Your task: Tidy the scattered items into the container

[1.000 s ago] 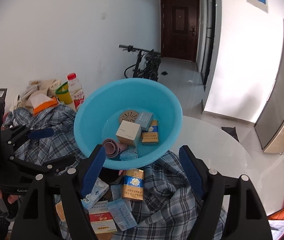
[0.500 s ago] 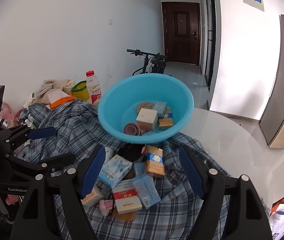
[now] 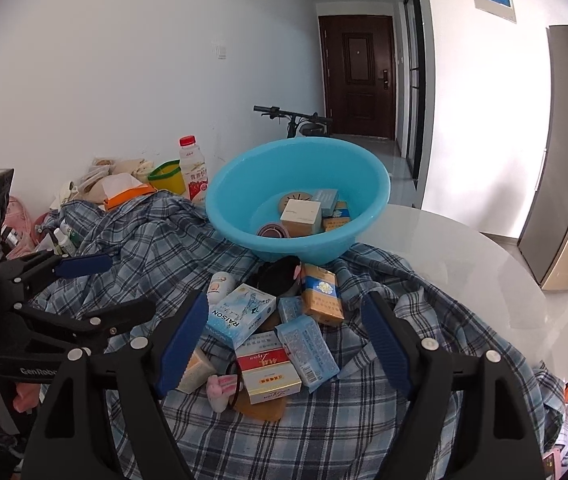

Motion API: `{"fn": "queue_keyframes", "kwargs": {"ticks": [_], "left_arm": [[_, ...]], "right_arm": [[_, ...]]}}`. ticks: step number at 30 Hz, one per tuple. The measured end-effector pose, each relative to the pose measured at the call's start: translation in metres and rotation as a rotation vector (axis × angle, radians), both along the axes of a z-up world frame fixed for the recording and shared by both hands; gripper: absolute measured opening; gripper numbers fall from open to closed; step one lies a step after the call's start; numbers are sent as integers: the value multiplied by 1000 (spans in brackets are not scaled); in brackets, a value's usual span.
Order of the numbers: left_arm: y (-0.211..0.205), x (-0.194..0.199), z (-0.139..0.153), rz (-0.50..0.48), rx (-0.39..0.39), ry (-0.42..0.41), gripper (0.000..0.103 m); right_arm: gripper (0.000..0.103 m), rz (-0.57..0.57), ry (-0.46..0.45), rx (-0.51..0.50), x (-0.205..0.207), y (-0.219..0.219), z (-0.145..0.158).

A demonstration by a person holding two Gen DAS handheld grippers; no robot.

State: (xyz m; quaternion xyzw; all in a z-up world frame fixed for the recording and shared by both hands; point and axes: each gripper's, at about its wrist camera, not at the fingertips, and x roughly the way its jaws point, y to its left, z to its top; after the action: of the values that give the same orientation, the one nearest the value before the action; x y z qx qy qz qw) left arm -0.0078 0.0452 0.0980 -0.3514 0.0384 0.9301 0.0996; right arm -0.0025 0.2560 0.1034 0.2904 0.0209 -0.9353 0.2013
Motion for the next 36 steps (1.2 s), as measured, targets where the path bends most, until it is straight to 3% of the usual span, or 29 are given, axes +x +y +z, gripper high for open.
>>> {"fn": "queue_keyframes", "kwargs": {"ticks": [6,9,14,23,25,26,28,31,36], "left_arm": [[-7,4,-22,22,62,59,86],[-19,3,-32,66,105,133,86],[-31,-3,-47,121,140,222,90],[-13,9,-62,136,113,452,91],[-11,9,-66,127,96,460,94],[-10,9,-68,132,89,461,102],[-11,10,-71,150,93,479,103],[-14,10,-77,152,119,485,103],[-16,9,-81,161,130,469,103]], "right_arm": [[79,-53,60,-3,9,5,-19],[88,-37,60,39,9,1,-31],[88,-72,132,88,13,-3,-49],[96,-197,316,-18,17,8,-68],[96,-226,366,-15,20,9,-70],[97,-241,391,-14,21,10,-71],[102,-254,429,-21,24,11,-72],[102,-259,460,-21,26,9,-75],[102,-246,441,19,22,3,-80]]}}
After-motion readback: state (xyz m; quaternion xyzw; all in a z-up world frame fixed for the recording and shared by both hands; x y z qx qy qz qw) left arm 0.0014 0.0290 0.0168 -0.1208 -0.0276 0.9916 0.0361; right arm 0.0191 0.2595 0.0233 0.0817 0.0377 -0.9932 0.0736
